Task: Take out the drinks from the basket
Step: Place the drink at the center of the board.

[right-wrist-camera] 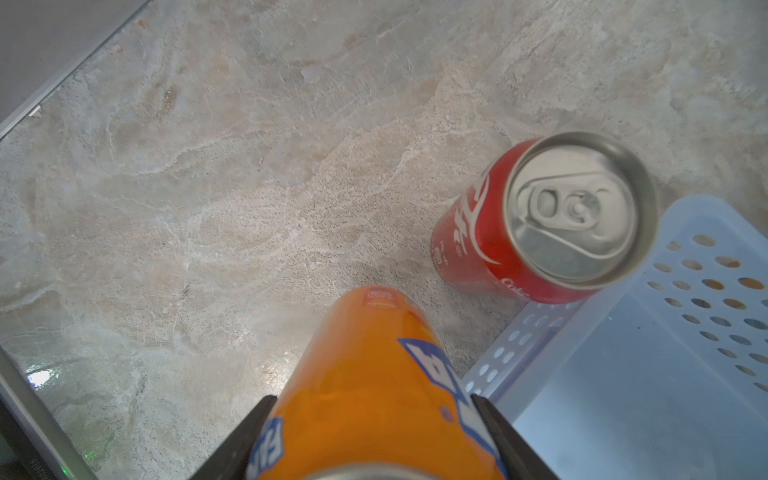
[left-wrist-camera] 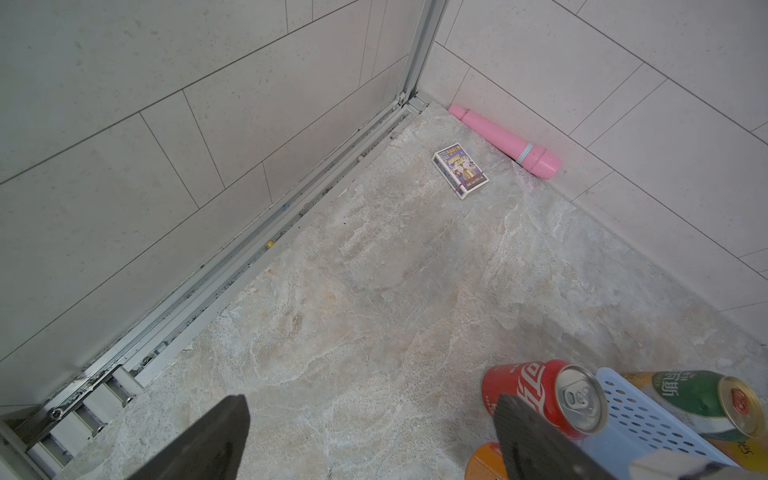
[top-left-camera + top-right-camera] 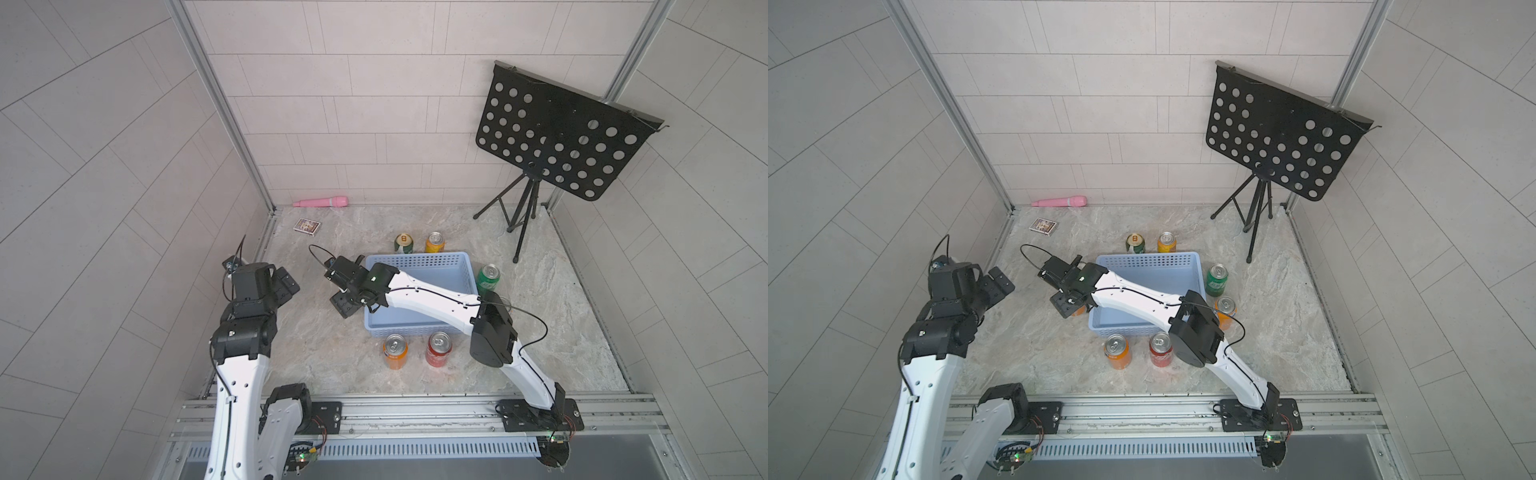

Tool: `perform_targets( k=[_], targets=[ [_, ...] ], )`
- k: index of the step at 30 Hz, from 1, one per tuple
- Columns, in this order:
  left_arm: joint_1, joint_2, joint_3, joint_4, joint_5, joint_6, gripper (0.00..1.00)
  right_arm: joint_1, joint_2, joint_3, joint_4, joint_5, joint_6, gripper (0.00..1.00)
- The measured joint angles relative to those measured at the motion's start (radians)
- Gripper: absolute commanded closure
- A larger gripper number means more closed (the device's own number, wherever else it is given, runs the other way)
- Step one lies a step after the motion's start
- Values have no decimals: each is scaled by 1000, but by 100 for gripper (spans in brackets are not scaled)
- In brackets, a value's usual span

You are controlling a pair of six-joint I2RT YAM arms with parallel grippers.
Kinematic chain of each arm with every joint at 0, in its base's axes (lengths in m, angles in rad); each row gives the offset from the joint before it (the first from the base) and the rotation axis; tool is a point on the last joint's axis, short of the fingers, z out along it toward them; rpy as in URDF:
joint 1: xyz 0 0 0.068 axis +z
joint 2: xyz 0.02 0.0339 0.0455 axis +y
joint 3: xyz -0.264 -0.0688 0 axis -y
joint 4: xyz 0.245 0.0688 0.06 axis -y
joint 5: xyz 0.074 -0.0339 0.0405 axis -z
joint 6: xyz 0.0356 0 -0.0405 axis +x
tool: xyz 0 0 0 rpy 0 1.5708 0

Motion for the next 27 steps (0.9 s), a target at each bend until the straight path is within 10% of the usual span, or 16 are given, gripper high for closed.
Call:
perform_targets(
  k=[17, 27],
  targets=[
    [40, 5, -4, 3, 51, 0, 0, 0, 79, 7, 3, 16, 0, 46],
    [46, 2, -5, 3, 59, 0, 0, -1, 79, 14, 10, 16, 2, 13]
  ],
)
